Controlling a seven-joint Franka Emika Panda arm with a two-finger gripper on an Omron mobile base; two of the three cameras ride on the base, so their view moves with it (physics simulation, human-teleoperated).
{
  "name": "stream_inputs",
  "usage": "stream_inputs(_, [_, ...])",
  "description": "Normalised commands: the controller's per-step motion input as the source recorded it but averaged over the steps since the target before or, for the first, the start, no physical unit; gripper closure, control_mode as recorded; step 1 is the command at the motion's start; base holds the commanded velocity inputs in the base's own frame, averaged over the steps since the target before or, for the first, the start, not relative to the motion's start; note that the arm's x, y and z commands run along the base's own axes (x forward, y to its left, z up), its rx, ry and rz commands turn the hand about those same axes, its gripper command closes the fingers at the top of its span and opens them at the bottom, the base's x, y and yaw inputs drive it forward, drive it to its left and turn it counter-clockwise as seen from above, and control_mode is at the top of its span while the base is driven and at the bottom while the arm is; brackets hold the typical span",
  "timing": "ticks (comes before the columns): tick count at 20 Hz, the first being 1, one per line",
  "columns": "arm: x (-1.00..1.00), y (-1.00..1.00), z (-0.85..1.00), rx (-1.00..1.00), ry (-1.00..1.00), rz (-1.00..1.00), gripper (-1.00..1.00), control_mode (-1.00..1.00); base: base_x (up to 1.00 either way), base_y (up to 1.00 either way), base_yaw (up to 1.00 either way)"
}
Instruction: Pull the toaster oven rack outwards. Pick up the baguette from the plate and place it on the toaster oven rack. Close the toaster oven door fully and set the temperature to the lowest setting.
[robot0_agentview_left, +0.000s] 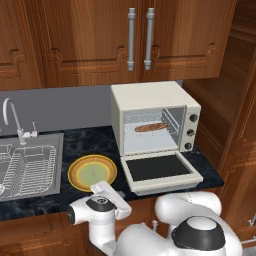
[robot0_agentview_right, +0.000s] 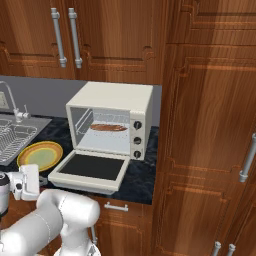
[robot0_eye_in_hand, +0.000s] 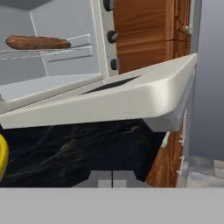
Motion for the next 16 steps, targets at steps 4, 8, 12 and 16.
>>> stream_inputs(4, [0.05,-0.06,-0.03,0.00,-0.01,-0.13,1.00,-1.00,0.00,0.00,0.00])
stream_inputs(8, [0.01,-0.10,-0.04,0.00,0.00,-0.09,1.00,-1.00,0.00,0.00,0.00])
stream_inputs(12, [-0.06,-0.08,0.00,0.01,-0.01,-0.08,1.00,-1.00,0.00,0.00,0.00])
stream_inputs(16, [-0.12,-0.10,0.10,0.04,-0.03,-0.08,1.00,-1.00,0.00,0.00,0.00])
